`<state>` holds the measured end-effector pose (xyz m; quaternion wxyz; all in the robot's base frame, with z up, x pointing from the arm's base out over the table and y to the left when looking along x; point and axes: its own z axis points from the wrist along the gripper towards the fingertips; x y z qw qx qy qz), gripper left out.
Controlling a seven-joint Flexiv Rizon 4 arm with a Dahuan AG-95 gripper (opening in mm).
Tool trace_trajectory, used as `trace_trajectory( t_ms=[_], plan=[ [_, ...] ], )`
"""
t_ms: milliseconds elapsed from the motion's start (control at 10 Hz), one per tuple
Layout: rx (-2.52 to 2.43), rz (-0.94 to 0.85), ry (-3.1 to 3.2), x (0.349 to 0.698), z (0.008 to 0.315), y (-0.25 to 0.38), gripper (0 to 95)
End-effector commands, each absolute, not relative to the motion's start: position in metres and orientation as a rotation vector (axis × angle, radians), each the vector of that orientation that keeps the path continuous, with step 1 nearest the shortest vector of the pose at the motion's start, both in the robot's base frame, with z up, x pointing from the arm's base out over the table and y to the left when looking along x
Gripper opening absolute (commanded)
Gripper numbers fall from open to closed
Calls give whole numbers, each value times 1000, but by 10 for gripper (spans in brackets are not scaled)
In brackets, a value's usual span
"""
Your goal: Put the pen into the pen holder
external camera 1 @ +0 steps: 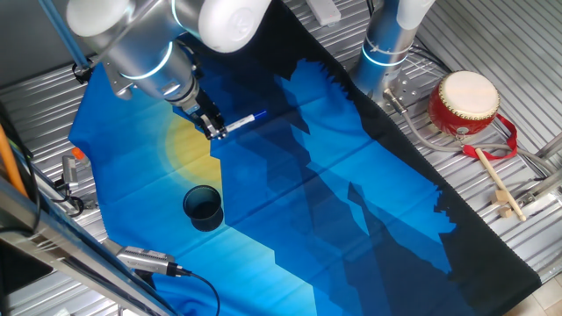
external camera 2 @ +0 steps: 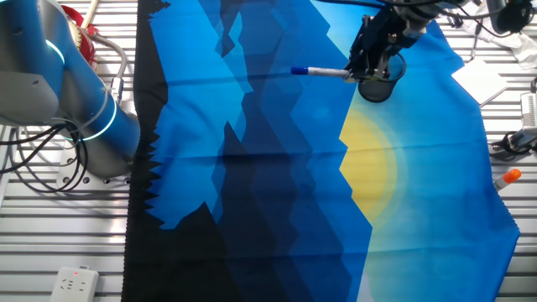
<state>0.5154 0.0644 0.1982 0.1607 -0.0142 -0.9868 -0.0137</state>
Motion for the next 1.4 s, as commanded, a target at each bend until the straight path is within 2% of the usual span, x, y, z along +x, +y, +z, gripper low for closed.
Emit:
trace_trajectory(
  t_ms=[100,1100,1400],
  plan=[
    [-45,-41,-2822,514,198,64,0],
    [-102,-55,-2806,515,197,64,0],
    [-134,-106,-2808,515,197,64,0]
  ],
)
